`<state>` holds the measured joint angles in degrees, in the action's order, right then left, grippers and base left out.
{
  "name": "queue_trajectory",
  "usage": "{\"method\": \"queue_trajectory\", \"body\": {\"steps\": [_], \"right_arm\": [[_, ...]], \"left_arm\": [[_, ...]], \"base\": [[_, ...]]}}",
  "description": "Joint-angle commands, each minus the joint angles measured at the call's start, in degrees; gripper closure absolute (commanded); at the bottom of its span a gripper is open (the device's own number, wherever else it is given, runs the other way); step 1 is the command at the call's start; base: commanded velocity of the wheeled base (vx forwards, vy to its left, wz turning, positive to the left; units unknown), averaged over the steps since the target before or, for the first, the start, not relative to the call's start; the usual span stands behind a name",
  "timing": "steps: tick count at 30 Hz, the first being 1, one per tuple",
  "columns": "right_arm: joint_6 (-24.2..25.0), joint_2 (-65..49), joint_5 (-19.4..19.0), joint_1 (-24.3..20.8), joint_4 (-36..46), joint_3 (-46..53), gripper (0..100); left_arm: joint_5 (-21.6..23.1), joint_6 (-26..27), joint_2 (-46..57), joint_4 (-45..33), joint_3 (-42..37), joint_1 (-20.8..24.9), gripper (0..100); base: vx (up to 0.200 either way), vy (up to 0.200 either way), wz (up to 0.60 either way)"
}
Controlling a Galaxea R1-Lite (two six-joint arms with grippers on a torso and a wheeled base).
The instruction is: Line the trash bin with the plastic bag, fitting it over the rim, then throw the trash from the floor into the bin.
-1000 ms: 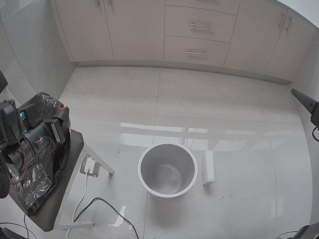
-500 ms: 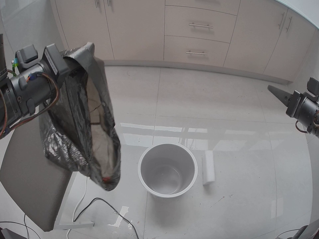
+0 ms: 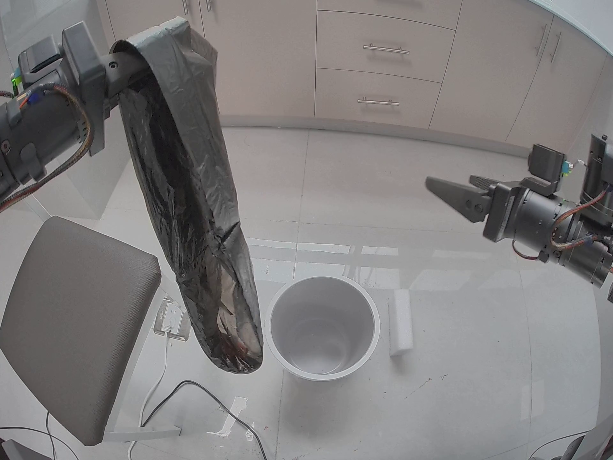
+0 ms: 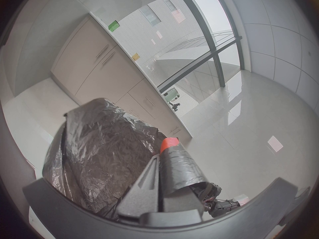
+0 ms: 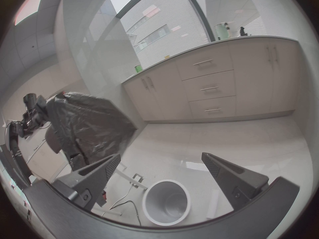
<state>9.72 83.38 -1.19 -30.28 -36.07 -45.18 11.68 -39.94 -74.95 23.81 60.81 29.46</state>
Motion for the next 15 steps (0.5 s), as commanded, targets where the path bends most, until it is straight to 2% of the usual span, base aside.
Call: {"method": "queue_trajectory", "body": {"steps": [1, 2, 4, 5, 6, 8, 12, 15], "right_arm": [[-0.6, 5.0, 2.1, -10.6, 0.4, -1.3, 0], [-0.8, 6.5, 4.2, -13.6, 0.3, -1.1, 0], [-2.2, 8.5, 7.1, -16.7, 0.0, -0.8, 0], [-2.3, 8.7, 7.3, -16.9, -0.1, -0.7, 0], [-3.7, 10.5, 9.4, -19.3, -0.3, -0.4, 0], [-4.0, 11.8, 10.6, -22.7, -0.4, -0.2, 0], [-4.0, 13.4, 11.9, -24.9, -0.4, -0.3, 0], [-4.0, 14.9, 13.7, -25.7, -0.7, -0.7, 0]], "left_arm": [[-0.3, -0.1, -4.3, 0.0, 4.9, 0.0, 100], [-0.3, -0.2, -5.0, -0.1, 6.0, -0.1, 100], [-0.4, -0.2, -5.5, -0.2, 6.8, 0.1, 100], [-0.4, -0.2, -5.5, -0.2, 6.9, 0.1, 100], [-0.7, -0.3, -6.1, -0.3, 7.7, 0.2, 100], [-3.2, -0.4, -7.1, -0.5, 9.2, 1.0, 100], [-6.8, -0.8, -8.4, -0.7, 11.0, 1.8, 100], [-7.2, -2.9, -8.1, -0.7, 11.1, 3.1, 100]], "base": [[0.000, 0.000, 0.00], [0.000, 0.000, 0.00], [0.000, 0.000, 0.00], [0.000, 0.000, 0.00], [0.000, 0.000, 0.00], [0.000, 0.000, 0.00], [0.000, 0.000, 0.00], [0.000, 0.000, 0.00]]}}
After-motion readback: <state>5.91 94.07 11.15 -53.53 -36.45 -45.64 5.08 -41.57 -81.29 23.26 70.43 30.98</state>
